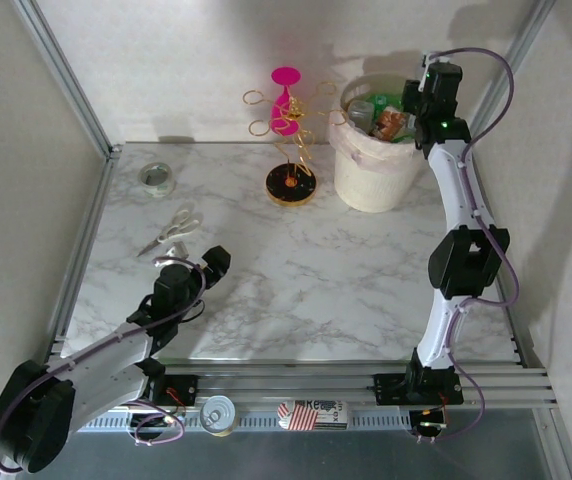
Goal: Put the plastic bottles in the bin
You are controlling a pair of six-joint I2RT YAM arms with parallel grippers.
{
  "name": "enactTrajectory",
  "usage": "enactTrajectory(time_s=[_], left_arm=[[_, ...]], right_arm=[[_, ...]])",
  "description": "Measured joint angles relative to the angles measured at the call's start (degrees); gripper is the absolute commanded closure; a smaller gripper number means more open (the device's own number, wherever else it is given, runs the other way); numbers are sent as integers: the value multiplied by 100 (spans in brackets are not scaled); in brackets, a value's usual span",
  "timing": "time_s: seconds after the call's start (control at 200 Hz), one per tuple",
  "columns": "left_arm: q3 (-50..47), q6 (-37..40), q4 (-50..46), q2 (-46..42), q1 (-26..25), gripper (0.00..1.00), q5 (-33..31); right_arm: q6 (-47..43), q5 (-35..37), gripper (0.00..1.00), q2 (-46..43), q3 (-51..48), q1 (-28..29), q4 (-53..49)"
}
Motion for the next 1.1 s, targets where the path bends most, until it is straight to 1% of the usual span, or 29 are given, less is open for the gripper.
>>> enactTrajectory(time_s=[0.175, 0.285, 0.336, 0.421, 0.486, 0.686, 0.951, 1.102], left_arm=[[59, -15, 90, 131, -61, 0, -2], [81, -15, 96, 195, -74, 0, -2], [87, -15, 96, 216, -74, 0, -2], [103, -15, 96, 229, -74, 0, -4], [116, -15, 103, 245, -74, 0, -4], [116, -13, 103, 245, -76, 0, -4], [116, -13, 98, 232, -74, 0, -28], [138, 37, -26, 81, -76, 0, -149]], right_arm=[[-15, -133, 52, 199, 39, -61, -85], [28, -374, 47, 201, 66, -103, -101], [66, -490, 42, 201, 66, -103, -107], [188, -667, 24, 195, 66, -103, -153], [208, -787, 17, 195, 66, -101, -258], [289, -844, 15, 114, 63, -87, -350], [308, -835, 18, -31, 61, -87, -341], [363, -938, 15, -157, -131, -87, -330]])
